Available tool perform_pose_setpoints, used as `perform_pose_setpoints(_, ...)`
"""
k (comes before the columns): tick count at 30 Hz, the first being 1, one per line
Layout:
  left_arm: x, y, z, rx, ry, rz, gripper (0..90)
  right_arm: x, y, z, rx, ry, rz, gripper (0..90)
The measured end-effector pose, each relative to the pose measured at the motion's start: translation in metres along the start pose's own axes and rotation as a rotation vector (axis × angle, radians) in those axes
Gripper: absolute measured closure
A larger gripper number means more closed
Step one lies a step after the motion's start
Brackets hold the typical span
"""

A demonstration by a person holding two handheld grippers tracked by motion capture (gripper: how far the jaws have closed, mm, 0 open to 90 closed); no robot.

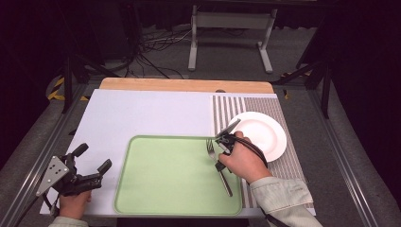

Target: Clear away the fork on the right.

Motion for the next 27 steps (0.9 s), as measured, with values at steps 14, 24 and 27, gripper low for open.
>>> perform_pose_setpoints(14,0.000,0.000,0.000,0.000,0.000,-0.001,1.2,0.001,-0.008,0.000,-0.015,0.002,0.001,85.5)
perform_pose_setpoints(24,0.000,0.000,0.000,0.000,0.000,-0.001,1.2,0.002,-0.013,0.001,-0.024,-0.006,0.005,85.2)
perform_pose_setpoints(27,0.000,0.000,-0.001,0.002,0.001,-0.002,1.2,0.002,-0.014,0.001,-0.025,-0.009,0.007,83.7)
Point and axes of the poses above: each handheld gripper's, and its own axes: y roughly backward along the jaws, z roughly out of its underside, x roughly to its right, the point moved 7 cm from there along -y, roughly forward along the jaws, and after that the axes turned 13 degrees about -y, right-handed, at the moved point
